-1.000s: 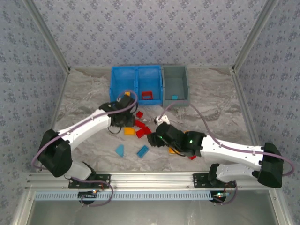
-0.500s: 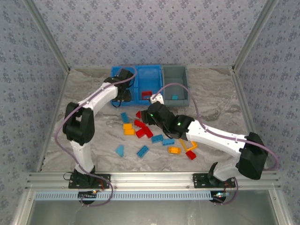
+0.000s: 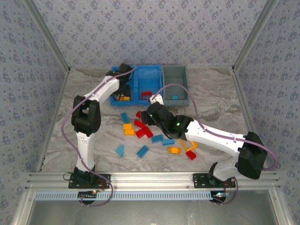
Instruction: Sort the legos into containers by color
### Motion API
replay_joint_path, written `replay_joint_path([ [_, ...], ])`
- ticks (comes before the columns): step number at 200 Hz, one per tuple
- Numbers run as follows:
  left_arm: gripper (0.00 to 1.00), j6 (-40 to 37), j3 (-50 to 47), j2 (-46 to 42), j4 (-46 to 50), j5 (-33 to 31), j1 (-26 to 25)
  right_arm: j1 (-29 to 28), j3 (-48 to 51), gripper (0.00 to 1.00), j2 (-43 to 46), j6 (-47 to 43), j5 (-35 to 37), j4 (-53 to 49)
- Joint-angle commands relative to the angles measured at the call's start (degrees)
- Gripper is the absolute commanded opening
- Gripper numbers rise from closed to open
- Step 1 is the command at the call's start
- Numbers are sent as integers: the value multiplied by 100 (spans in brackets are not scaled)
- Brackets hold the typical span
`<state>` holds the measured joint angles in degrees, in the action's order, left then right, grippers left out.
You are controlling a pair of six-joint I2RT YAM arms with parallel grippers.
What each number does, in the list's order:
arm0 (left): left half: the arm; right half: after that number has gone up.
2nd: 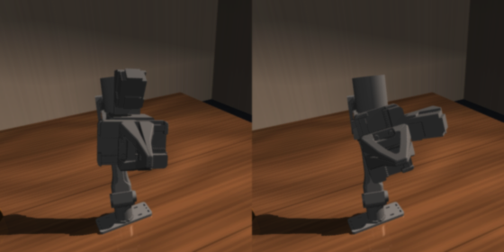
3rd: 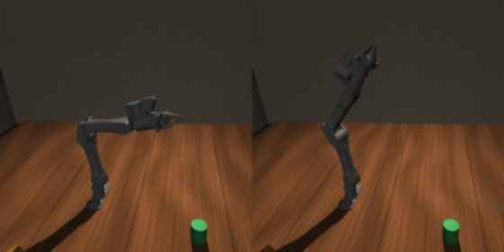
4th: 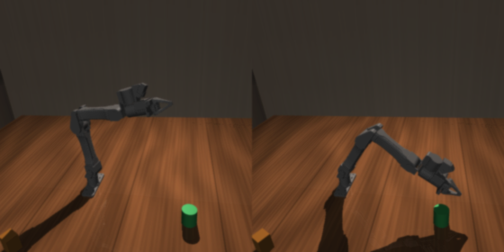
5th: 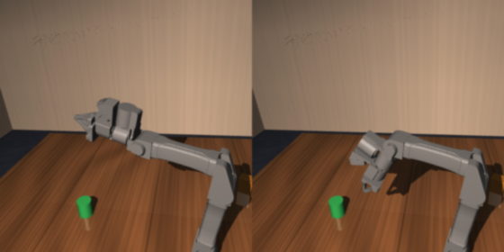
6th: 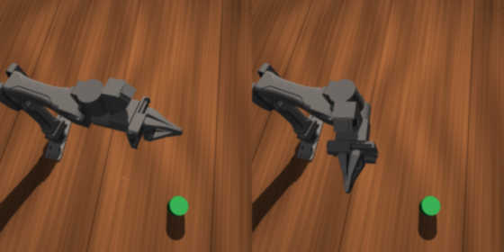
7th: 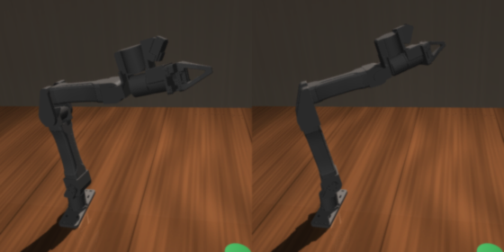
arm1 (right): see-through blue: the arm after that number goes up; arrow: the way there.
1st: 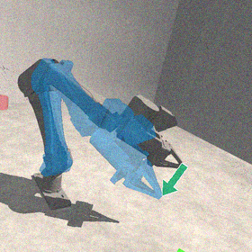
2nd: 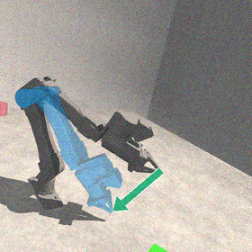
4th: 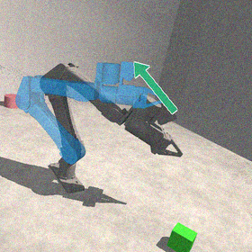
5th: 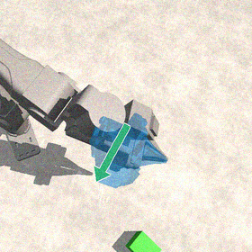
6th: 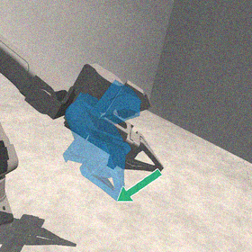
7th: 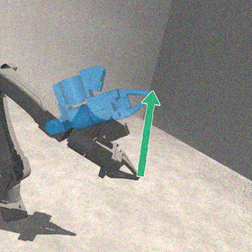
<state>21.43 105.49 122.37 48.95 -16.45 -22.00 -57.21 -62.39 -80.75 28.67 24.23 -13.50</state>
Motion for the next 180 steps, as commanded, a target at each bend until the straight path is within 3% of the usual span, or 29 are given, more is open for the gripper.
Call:
replay_joint_path([
  [1, 65, -75, 169, -369, 229, 17, -32, 45, 78, 68, 251, 25, 54, -223],
  [54, 63, 71, -309, -1720, 185, 57, -413, 69, 597, 67, 718, -154, -70, -1067],
  [99, 66, 784, -2597, -4040, -589, 726, -1303, -28, 851, 75, 221, -929, -759, -2203],
  [121, 66, 1166, -3627, -5067, -789, 965, -1723, -69, 612, 82, -157, -1294, -744, -2512],
  [180, 67, 1656, -5460, -7200, -1308, 2185, -2275, -28, 167, 86, -1104, -1452, -437, -3436],
])
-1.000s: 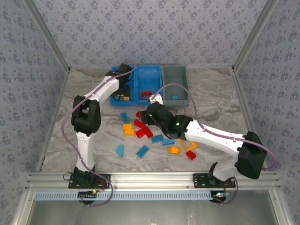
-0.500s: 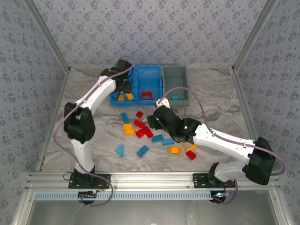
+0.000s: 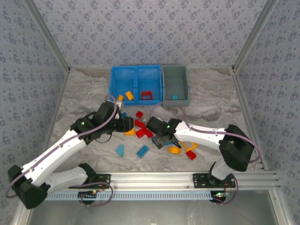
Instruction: Sort the legos into containers by color
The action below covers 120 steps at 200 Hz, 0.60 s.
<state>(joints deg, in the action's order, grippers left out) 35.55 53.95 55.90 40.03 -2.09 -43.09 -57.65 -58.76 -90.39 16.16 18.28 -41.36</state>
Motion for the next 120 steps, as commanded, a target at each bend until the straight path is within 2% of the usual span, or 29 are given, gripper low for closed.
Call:
replay_joint_path([
  [1, 67, 243, -324, -571, -417, 760, -174, 20, -201, 86, -156, -206, 158, -656],
  [59, 68, 430, -729, -1273, -426, 924, -280, -35, -421, 83, -828, -151, 177, -855],
  [92, 68, 452, -694, -1169, -540, 992, -304, 124, -535, 74, -1138, -134, 351, -793],
  [120, 68, 426, -619, -1092, -567, 992, -306, 427, -610, 64, -1228, -122, 192, -663],
])
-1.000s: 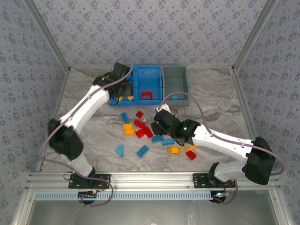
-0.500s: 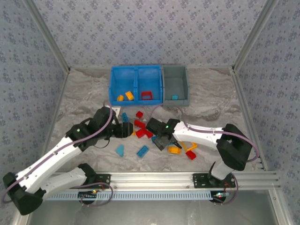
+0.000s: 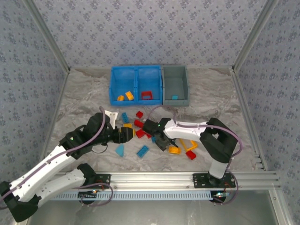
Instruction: Sort the legos into containers by color
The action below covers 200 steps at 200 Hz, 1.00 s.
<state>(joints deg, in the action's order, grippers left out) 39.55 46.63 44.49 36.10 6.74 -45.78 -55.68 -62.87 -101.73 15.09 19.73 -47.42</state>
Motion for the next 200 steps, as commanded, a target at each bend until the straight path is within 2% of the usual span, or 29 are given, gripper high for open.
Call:
replay_joint_path([
  [1, 68, 26, 120, 50, -178, 113, -41, 245, -204, 63, -97, -15, 39, -53],
  [92, 67, 209, 96, 420, -784, 110, -232, 1013, -195, 25, 144, 120, -429, 303],
  [118, 66, 237, 205, 682, -1241, -136, -506, 1244, -420, 21, 690, 276, -134, 251],
  [145, 67, 106, 543, 1196, -1739, -585, -895, 1853, -1044, 21, 967, 366, -92, 294],
  [176, 67, -144, 1161, 2022, -1988, -1432, -1355, 2556, -2098, 20, 295, 300, -233, 477],
  [200, 67, -245, 1495, 2562, -2175, -1692, -1412, 2864, -3038, 18, -541, 271, -182, 554],
])
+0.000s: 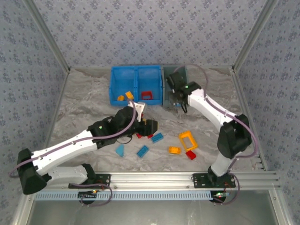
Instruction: Sort the legos into containers by color
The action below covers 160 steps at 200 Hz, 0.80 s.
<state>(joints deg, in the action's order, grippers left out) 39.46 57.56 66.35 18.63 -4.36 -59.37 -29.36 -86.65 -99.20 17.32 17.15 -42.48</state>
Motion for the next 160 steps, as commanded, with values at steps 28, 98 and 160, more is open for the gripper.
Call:
replay_joint_path([
  [28, 67, -301, 728, 799, -470, -614, -56, 555, -1583, 18, -1605, 60, -151, 117],
  [98, 67, -281, 882, 1162, -288, -563, -109, 924, -2944, 23, -2953, 187, -731, -299],
  [160, 67, -168, 1120, 1287, 455, -806, -118, 897, -2854, 46, -2621, 166, -719, -282],
])
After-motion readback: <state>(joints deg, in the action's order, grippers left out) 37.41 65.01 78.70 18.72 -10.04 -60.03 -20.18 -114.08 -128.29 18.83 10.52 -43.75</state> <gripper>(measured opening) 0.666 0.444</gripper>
